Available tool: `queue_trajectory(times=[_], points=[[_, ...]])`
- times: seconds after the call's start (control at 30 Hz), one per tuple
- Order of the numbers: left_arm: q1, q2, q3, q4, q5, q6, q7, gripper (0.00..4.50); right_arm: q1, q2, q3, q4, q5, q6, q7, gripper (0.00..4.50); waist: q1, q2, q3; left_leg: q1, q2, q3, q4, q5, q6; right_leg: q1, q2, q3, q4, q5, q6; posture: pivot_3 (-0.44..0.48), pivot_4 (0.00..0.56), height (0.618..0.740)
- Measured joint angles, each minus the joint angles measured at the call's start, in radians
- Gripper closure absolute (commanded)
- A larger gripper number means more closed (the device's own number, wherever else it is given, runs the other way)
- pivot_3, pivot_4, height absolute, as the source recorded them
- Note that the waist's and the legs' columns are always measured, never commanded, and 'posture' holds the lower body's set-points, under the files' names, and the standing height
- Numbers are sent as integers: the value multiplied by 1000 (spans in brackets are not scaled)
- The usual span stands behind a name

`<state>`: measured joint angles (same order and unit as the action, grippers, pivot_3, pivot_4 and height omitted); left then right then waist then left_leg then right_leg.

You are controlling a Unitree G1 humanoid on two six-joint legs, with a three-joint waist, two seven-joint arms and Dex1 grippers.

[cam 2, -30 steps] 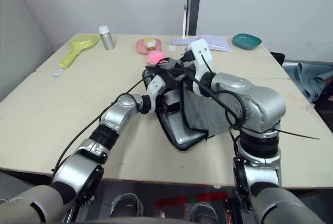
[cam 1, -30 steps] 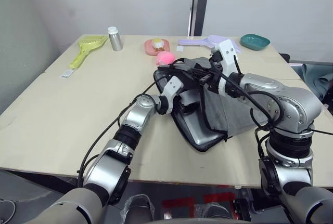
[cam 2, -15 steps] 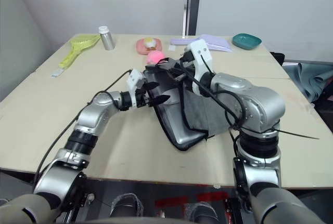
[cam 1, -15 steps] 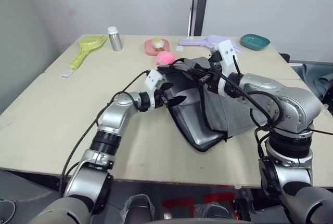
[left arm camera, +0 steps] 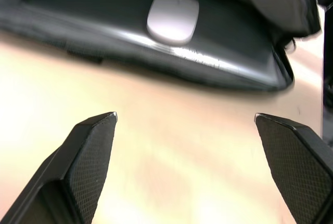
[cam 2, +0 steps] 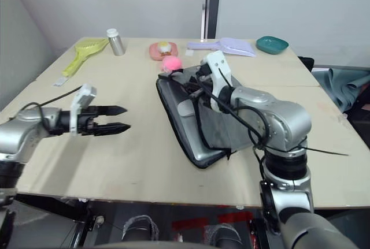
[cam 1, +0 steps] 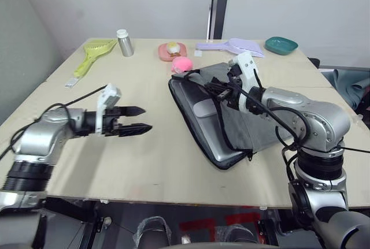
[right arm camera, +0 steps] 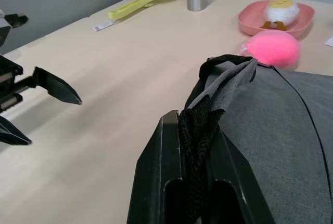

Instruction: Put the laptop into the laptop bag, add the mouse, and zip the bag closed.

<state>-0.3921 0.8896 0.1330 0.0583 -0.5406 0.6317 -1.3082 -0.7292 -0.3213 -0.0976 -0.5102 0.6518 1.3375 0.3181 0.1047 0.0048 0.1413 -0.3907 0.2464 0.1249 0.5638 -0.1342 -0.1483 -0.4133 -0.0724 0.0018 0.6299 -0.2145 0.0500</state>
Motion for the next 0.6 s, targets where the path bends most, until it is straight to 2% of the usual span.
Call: queue_trajectory(times=[0.23, 0.33, 0.47, 0.6], points=[[4, 43, 95, 96, -23, -50, -60, 49, 22, -33, 32, 2, 11, -23, 44, 4190, 0, 0, 0, 0, 0, 0, 0, 0, 0, 0, 0, 0, 1, 0, -1, 0, 150, 740], [25, 67, 105, 107, -24, -84, -89, 0, 23, -34, 39, 21, 33, -9, 66, 3343, -2, 0, 0, 1, 0, 0, 0, 0, 0, 0, 0, 0, 1, -1, -1, 0, 150, 740], [21, 95, 130, 147, -20, -108, -99, 0, 46, -61, 85, 36, 59, 28, 102, 1951, -2, 0, 0, 1, 0, 0, 0, 0, 0, 0, 0, 0, 1, -1, -2, 0, 150, 740], [-3, 112, 137, 176, -23, -108, -101, 0, 92, -153, 110, 34, 68, 30, 154, 540, 8, 0, 0, 0, 0, 0, 1, 0, 0, 1, 0, 0, 1, -1, -1, 0, 150, 740]])
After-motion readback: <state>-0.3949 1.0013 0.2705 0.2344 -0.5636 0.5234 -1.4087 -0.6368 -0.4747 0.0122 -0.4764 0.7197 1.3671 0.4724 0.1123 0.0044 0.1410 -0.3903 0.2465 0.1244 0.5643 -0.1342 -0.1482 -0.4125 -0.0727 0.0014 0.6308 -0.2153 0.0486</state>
